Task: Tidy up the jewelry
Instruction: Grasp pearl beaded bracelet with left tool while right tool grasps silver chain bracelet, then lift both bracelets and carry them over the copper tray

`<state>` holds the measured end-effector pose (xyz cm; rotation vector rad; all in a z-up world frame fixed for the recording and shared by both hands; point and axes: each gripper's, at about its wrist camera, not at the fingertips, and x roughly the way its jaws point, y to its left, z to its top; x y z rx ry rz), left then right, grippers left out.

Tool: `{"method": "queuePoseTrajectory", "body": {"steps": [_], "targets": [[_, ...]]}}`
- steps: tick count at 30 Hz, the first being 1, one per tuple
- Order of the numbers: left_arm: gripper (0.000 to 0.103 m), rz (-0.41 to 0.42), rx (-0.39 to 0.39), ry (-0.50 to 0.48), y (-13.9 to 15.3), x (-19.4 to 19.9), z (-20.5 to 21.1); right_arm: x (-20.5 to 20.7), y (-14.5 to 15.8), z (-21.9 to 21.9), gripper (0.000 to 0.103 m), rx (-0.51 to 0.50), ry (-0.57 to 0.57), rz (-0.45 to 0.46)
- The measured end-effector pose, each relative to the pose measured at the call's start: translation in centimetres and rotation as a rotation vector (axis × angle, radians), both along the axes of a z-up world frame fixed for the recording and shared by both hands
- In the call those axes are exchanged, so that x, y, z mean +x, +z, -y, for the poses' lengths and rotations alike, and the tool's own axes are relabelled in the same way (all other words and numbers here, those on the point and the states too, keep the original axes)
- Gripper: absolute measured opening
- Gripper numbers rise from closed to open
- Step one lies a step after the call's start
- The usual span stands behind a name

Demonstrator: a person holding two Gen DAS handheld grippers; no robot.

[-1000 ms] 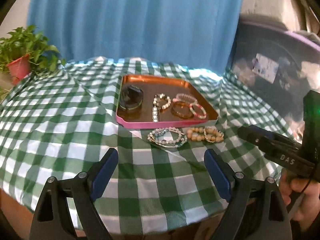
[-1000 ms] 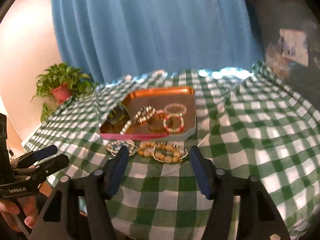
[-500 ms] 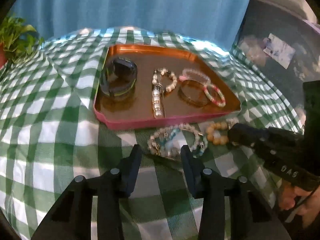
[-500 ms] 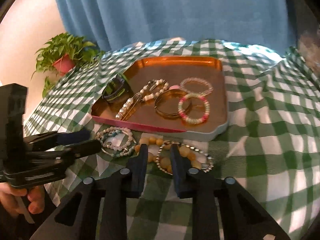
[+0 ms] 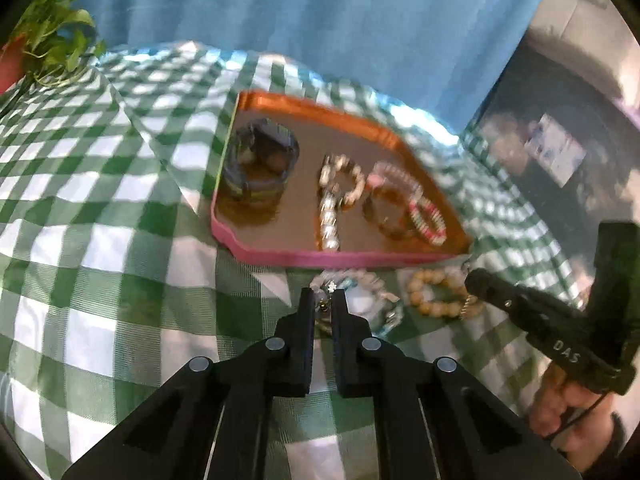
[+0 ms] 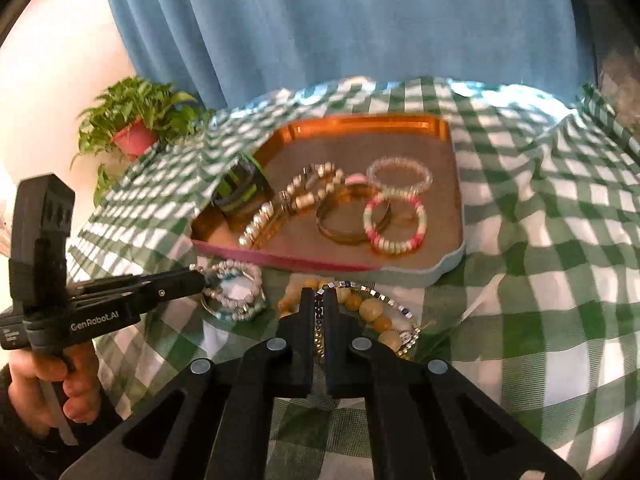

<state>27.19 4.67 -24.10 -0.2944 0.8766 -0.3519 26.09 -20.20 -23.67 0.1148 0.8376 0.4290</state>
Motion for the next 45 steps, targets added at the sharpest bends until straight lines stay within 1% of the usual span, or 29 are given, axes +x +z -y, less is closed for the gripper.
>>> {"method": "queuePoseTrajectory", "body": {"steps": [3, 5, 8, 9, 10, 12, 13, 14, 15, 18, 20, 22, 24, 26, 29, 31, 34, 36, 39, 40, 41, 42, 43, 44, 45], "targets": [[0.008, 0.078, -0.048, 0.0, 1.8, -1.5, -0.7, -0.6, 1.0, 0.8, 0.003, 0.048, -0.013, 0.031], [0.008, 0.116, -0.101, -0.016, 2.6, -2.3, -1.1, -1.0, 1.5, 1.2, 0.003, 0.06, -0.027, 0.054], [0.008, 0.152, -0.145, -0.037, 3.5, -3.1, -1.1, -1.8, 2.7, 1.5, 0.003, 0.081, -0.022, 0.109], [0.008, 0.157, -0.142, -0.044, 3.7, -3.3, -1.0, -2.0, 3.0, 1.5, 0.003, 0.084, -0.017, 0.124], [0.008, 0.161, -0.122, -0.04, 3.9, -3.5, -0.9, -2.3, 3.3, 1.6, 0.003, 0.089, -0.01, 0.14], [0.008, 0.139, -0.065, -0.049, 3.4, -3.4, -0.2, -2.9, 4.0, 1.6, 0.003, 0.091, 0.011, 0.164], [0.008, 0.107, -0.023, -0.041, 2.8, -3.3, 0.3, -3.1, 4.3, 1.6, 0.003, 0.088, 0.021, 0.163], [0.008, 0.089, -0.006, -0.039, 2.3, -3.5, 0.6, -3.3, 4.4, 1.8, 0.003, 0.1, 0.042, 0.14], [0.008, 0.052, 0.009, -0.044, 1.6, -3.6, 1.0, -3.5, 4.4, 1.7, 0.003, 0.099, 0.068, 0.11], [0.008, -0.009, 0.044, -0.077, 0.2, -4.5, 2.1, -4.8, 3.7, 1.1, 0.003, 0.013, 0.068, 0.064], [0.008, -0.04, 0.103, -0.097, -0.6, -4.6, 3.1, -5.4, 2.2, 0.4, 0.003, -0.048, 0.093, 0.024], [0.008, -0.054, 0.143, -0.077, -1.2, -4.5, 3.5, -5.3, 0.2, -0.3, 0.003, -0.122, 0.113, -0.025], [0.008, -0.055, 0.142, -0.064, -1.4, -4.5, 3.4, -4.8, -0.9, -0.5, 0.003, -0.154, 0.121, -0.055], [0.009, -0.049, 0.133, -0.061, -1.7, -4.4, 3.2, -4.3, -1.3, -0.3, 0.004, -0.164, 0.11, -0.062], [0.01, -0.041, 0.136, -0.063, -1.8, -4.2, 3.2, -3.7, -1.9, 0.0, 0.007, -0.149, 0.099, -0.09], [0.01, -0.033, 0.131, -0.065, -1.9, -4.2, 3.1, -3.6, -1.9, 0.2, 0.007, -0.136, 0.096, -0.094], [0.01, -0.037, 0.104, -0.059, -1.7, -4.1, 2.8, -3.5, -2.0, 0.2, 0.008, -0.128, 0.095, -0.096], [0.01, -0.037, 0.089, -0.051, -1.7, -4.1, 2.6, -3.6, -1.9, 0.0, 0.012, -0.127, 0.099, -0.094], [0.01, -0.026, 0.122, -0.057, -1.6, -4.2, 3.1, -3.7, -1.9, -0.6, 0.013, -0.16, 0.105, -0.072], [0.008, -0.021, 0.141, -0.062, -1.6, -4.3, 3.3, -3.8, -1.9, -0.7, 0.013, -0.172, 0.108, -0.065], [0.008, -0.018, 0.158, -0.07, -1.5, -4.3, 3.5, -3.8, -1.9, -0.9, 0.011, -0.193, 0.11, -0.055], [0.008, -0.018, 0.166, -0.074, -1.5, -4.3, 3.6, -3.7, -1.9, -0.9, 0.003, -0.21, 0.099, -0.049], [0.007, -0.019, 0.168, -0.077, -1.5, -4.3, 3.6, -3.5, -1.9, -0.7, 0.003, -0.205, 0.099, -0.05], [0.007, -0.026, 0.158, -0.076, -1.6, -4.2, 3.4, -3.3, -1.9, -0.4, 0.003, -0.181, 0.094, -0.06], [0.007, -0.047, 0.117, -0.07, -1.6, -4.1, 3.0, -3.1, -1.9, -0.1, 0.003, -0.155, 0.078, -0.069]]}}
